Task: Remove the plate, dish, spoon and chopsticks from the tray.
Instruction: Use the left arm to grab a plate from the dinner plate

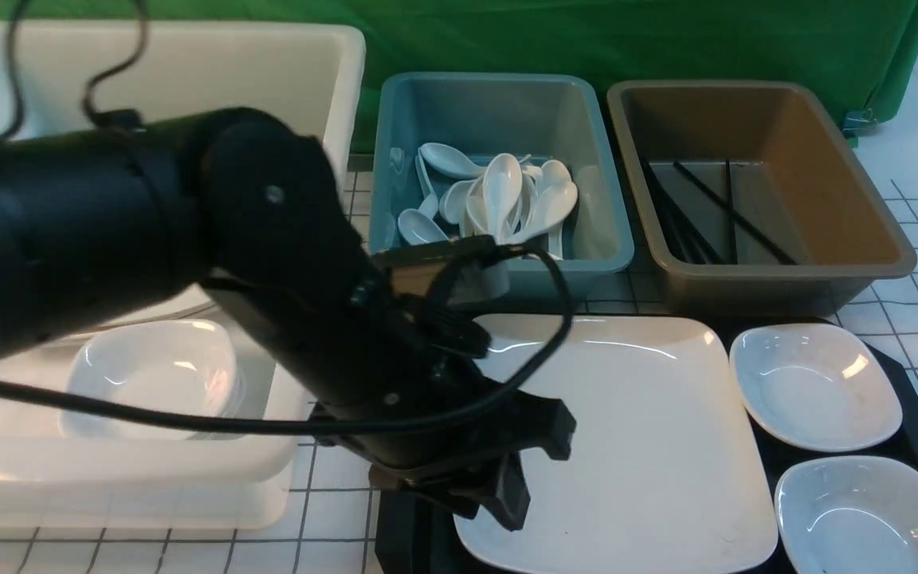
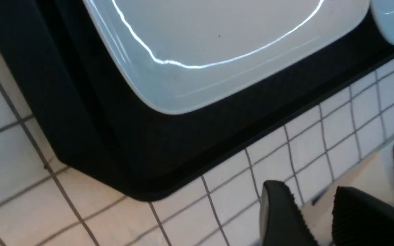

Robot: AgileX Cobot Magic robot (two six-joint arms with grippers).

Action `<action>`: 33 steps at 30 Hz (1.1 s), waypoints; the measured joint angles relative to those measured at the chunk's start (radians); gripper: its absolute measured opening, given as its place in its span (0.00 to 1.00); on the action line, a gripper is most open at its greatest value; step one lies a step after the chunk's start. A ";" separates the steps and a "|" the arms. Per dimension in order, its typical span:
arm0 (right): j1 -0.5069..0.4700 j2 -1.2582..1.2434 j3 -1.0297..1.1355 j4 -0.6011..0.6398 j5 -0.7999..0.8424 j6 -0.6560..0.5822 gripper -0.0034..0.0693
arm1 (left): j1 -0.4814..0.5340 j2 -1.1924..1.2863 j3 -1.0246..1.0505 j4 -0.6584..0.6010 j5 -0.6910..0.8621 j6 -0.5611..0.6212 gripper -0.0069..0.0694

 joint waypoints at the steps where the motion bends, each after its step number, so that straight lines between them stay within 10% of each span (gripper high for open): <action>1: 0.000 0.000 0.000 0.000 0.000 0.000 0.20 | -0.011 0.023 -0.022 0.045 0.000 -0.026 0.48; 8: 0.000 0.000 0.000 0.000 0.000 0.000 0.21 | -0.021 0.152 -0.074 0.208 -0.025 -0.104 0.58; 33: 0.000 0.000 0.000 0.000 0.000 -0.002 0.24 | -0.021 0.361 -0.078 0.195 -0.091 -0.130 0.59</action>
